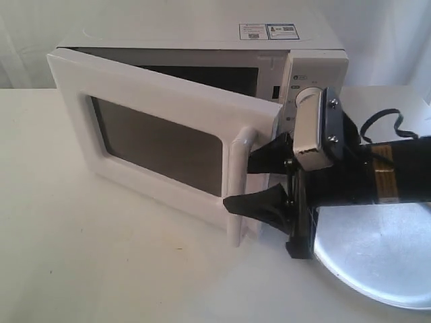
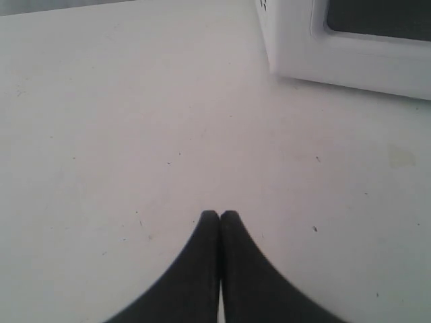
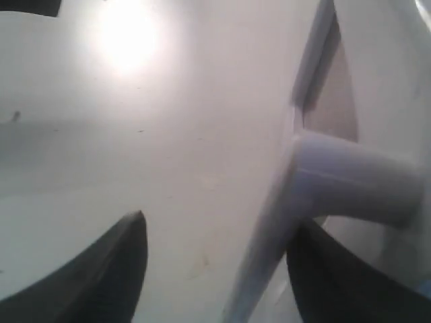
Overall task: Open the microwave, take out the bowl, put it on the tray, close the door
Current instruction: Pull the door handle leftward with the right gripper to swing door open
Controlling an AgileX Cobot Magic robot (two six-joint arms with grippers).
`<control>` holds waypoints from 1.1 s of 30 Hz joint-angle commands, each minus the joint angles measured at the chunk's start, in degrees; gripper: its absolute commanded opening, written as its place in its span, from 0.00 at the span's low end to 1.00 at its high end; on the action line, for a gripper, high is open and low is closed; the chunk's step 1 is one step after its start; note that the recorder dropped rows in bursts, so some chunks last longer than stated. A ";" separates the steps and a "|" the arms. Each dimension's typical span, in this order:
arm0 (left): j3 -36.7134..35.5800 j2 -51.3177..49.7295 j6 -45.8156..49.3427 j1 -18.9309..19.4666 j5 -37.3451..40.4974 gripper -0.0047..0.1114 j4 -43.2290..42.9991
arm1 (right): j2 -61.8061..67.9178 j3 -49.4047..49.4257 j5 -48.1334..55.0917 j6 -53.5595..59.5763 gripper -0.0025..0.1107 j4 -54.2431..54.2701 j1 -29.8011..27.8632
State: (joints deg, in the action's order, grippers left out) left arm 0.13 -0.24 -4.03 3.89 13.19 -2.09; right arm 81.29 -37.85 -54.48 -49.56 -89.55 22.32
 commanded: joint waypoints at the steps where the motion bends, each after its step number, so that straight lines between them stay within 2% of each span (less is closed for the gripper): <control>1: -0.13 0.24 -0.01 0.03 0.04 0.04 0.13 | -6.24 0.11 -0.18 -26.53 0.50 -10.40 0.46; 3: -0.13 0.24 -0.01 0.03 0.04 0.04 0.13 | -7.82 1.07 2.01 -30.83 0.40 -10.40 0.46; 8: -0.13 0.24 -0.01 0.03 0.04 0.04 0.13 | -11.99 4.11 5.19 -31.08 0.05 -10.40 0.46; 9: -0.13 0.24 -0.01 0.03 0.04 0.04 0.13 | -12.88 4.40 7.06 -30.80 0.02 -10.40 0.46; 13: -0.13 0.24 -0.01 0.03 0.04 0.04 0.13 | -14.03 4.40 26.16 -30.52 0.02 -8.00 0.46; 15: -0.13 0.24 -0.01 0.03 0.04 0.04 0.13 | -12.93 4.07 37.06 -28.96 0.02 1.17 0.46; 17: -0.13 0.24 -0.01 0.03 0.04 0.04 0.13 | -11.24 3.28 39.01 -24.90 0.02 9.69 0.46; 20: -0.13 0.24 -0.01 0.03 0.04 0.04 0.13 | -7.45 2.89 27.90 -14.66 0.02 17.26 0.46; 21: -0.13 0.24 -0.01 0.03 0.04 0.04 0.13 | -5.39 2.89 18.75 -10.56 0.02 19.37 0.46; 24: -0.13 0.24 -0.01 0.03 0.04 0.04 0.13 | -0.48 2.89 -3.98 -2.97 0.02 18.15 0.57; 26: -0.13 0.24 -0.01 0.03 0.04 0.04 0.13 | 1.83 2.89 -14.61 1.46 0.02 15.40 0.57; 28: -0.13 0.24 -0.01 0.03 0.04 0.04 0.13 | 3.55 2.89 -15.48 4.48 0.02 13.52 0.57; 33: -0.13 0.24 -0.01 0.03 0.04 0.04 0.13 | 5.60 2.89 -15.48 7.42 0.02 17.17 1.65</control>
State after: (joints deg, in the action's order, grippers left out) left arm 0.13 -0.24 -4.03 3.89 13.19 -2.09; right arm 86.13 -34.78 -68.38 -45.74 -74.32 23.66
